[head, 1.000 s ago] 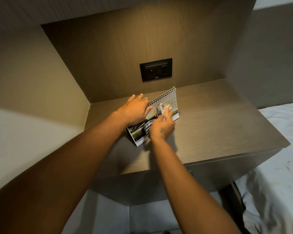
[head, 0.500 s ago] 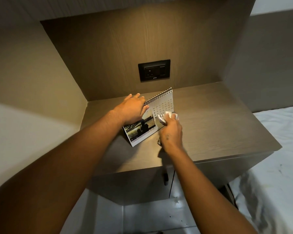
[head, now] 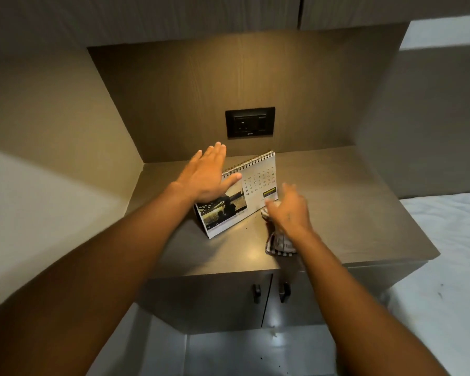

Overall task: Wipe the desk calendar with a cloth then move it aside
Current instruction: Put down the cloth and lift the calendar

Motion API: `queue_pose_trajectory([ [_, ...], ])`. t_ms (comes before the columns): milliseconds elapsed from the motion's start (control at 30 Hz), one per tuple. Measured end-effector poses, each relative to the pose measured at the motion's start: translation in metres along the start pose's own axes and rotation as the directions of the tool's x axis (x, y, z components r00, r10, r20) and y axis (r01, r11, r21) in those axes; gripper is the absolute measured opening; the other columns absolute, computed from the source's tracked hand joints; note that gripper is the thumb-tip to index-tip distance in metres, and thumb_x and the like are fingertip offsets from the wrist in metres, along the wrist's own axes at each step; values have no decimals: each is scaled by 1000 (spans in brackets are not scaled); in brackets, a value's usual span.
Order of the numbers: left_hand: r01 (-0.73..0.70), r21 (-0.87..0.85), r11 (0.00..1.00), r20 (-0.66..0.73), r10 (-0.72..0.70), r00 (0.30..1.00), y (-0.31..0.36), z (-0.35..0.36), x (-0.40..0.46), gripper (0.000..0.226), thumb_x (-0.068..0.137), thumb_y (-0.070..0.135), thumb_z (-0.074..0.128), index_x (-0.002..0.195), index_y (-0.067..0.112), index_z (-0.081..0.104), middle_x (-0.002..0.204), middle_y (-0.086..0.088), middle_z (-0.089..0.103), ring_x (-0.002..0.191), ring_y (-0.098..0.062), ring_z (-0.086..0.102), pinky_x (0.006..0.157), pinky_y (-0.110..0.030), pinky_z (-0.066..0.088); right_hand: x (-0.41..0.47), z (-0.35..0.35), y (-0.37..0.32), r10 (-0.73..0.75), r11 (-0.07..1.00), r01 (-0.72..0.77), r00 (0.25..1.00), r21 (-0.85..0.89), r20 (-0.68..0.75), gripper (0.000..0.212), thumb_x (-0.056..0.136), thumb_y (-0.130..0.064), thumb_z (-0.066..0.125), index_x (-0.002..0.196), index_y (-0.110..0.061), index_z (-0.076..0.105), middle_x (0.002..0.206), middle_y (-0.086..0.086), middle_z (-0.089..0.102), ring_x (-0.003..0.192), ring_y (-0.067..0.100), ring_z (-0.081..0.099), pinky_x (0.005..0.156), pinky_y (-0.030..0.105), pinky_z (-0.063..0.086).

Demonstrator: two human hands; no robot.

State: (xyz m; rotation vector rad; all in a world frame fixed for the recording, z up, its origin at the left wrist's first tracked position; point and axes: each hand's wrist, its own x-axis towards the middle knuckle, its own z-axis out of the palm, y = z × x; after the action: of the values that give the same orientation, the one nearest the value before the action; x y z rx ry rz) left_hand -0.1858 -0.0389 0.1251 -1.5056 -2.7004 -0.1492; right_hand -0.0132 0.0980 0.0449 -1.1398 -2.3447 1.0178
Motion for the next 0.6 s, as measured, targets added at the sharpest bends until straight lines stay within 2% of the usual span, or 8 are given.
queue_pose_trajectory([
  [100, 243, -254, 936, -181, -293, 939, 0, -2, -16, 90, 94, 69, 37, 157, 9, 13, 164, -15, 19, 147, -29, 25, 116, -48, 25, 34, -31, -26, 70, 976, -69, 998, 207, 4, 56, 95, -51, 55, 138, -16, 50, 139, 13, 58, 122, 30, 59, 96, 45, 54],
  [133, 369, -313, 875, -189, -438, 879, -2, -2, -22, 88, 93, 69, 38, 152, 5, 26, 157, -18, 35, 138, -32, 41, 108, -50, 39, 46, -37, -33, 85, 964, -87, 996, 250, 19, 47, 95, -56, 50, 120, -17, 62, 120, 11, 66, 111, 29, 62, 85, 42, 57],
  [200, 585, -347, 733, -91, -647, 757, -9, 2, -36, 81, 89, 75, 35, 118, 5, 61, 115, -17, 68, 95, -29, 64, 76, -44, 52, 61, -43, -50, 114, 951, -130, 991, 282, 74, 46, 95, -64, 43, 80, -23, 58, 85, 4, 62, 81, 22, 58, 64, 34, 48],
  [267, 660, -356, 661, 61, -689, 722, -12, 7, -46, 83, 84, 82, 27, 85, 11, 68, 82, -7, 70, 73, -23, 64, 65, -37, 46, 70, -41, -57, 159, 939, -206, 970, 275, 184, 55, 92, -69, 40, 83, -20, 61, 94, 8, 66, 83, 21, 60, 79, 39, 54],
  [333, 659, -418, 625, 122, -680, 723, -12, 12, -47, 83, 83, 81, 25, 82, 11, 70, 79, -7, 71, 74, -25, 67, 67, -37, 47, 77, -36, -56, 176, 929, -240, 956, 281, 234, 63, 89, -72, 43, 103, -14, 64, 115, 11, 67, 102, 28, 62, 98, 49, 52],
  [433, 659, -447, 605, 77, -708, 702, -20, 12, -41, 71, 90, 71, 35, 78, 10, 69, 74, -5, 69, 69, -24, 65, 59, -32, 43, 79, -27, -59, 199, 895, -277, 949, 349, 243, 69, 84, -72, 54, 116, -12, 62, 129, 15, 64, 115, 35, 60, 102, 54, 50],
  [500, 672, -467, 574, 52, -741, 669, -35, 9, -37, 61, 94, 66, 41, 70, 15, 64, 66, 0, 64, 59, -17, 59, 50, -28, 35, 77, -17, -66, 217, 837, -341, 925, 428, 311, 68, 79, -67, 63, 119, -12, 62, 122, 13, 69, 112, 34, 64, 101, 53, 52],
  [600, 686, -526, 502, 75, -776, 626, -65, 3, -31, 54, 93, 61, 46, 70, 16, 64, 68, 2, 66, 58, -13, 58, 48, -27, 33, 76, 6, -83, 219, 782, -380, 910, 494, 353, 46, 77, -55, 65, 104, -18, 65, 103, 9, 76, 100, 30, 70, 97, 50, 56],
])
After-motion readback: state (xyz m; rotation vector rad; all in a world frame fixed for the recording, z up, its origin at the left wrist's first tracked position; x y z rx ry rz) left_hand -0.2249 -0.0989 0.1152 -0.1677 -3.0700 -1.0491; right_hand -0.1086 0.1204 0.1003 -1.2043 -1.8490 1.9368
